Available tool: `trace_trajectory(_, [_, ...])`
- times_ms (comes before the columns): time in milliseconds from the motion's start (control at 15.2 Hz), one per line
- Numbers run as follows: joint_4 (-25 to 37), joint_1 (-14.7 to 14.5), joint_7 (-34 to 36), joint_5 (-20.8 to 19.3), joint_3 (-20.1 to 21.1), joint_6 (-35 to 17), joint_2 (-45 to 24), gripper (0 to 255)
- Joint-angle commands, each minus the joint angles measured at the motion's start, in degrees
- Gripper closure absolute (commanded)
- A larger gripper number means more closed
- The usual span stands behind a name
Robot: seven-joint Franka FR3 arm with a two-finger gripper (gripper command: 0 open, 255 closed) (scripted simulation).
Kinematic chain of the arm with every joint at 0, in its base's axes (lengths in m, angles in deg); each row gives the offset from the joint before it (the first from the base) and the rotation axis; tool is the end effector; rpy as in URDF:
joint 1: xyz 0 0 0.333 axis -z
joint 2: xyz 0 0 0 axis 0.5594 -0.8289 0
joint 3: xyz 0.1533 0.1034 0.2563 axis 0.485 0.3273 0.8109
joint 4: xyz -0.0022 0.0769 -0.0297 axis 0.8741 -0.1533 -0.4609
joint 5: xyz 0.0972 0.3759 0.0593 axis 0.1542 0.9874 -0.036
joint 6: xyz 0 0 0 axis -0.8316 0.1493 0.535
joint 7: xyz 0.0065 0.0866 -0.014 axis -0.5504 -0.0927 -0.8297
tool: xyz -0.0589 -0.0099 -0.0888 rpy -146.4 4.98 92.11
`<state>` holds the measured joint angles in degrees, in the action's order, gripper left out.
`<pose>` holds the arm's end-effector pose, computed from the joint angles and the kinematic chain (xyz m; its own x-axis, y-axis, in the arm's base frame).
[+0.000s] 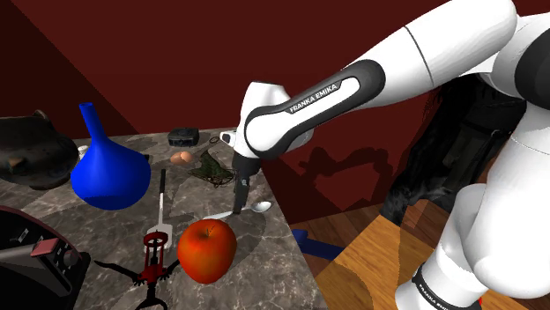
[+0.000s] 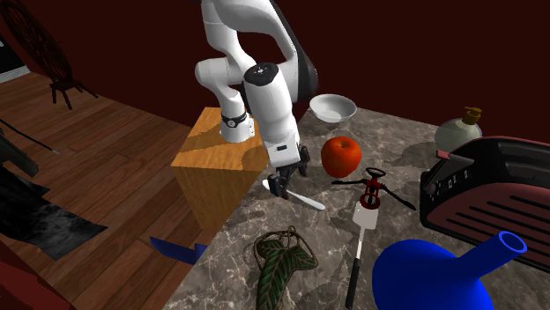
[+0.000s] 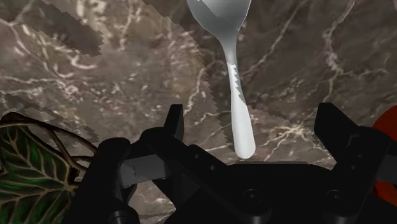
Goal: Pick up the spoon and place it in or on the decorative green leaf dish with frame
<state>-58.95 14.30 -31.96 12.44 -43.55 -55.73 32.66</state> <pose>0.4803 0.2591 0.3624 0.5624 0.7969 0.2209 0.8265 -0.5496 -0.1217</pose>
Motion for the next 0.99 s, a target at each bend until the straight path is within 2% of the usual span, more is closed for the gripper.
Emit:
trace_trajectory(0, [0.11,-0.23,-0.24,0.13,0.22,-1.53,-1.54,0])
trace_trajectory(264, [-0.20,-0.55,-0.39,0.38,0.50,-4.02,-3.65,0])
trace_trajectory(726, [-0.18,-0.55,-0.40,0.38,0.50,-4.00,-3.65,0])
trace_trajectory(792, [-0.18,-0.55,-0.40,0.38,0.50,-4.00,-3.65,255])
trace_trajectory(924, [-0.18,-0.55,-0.40,0.38,0.50,-4.00,-3.65,255])
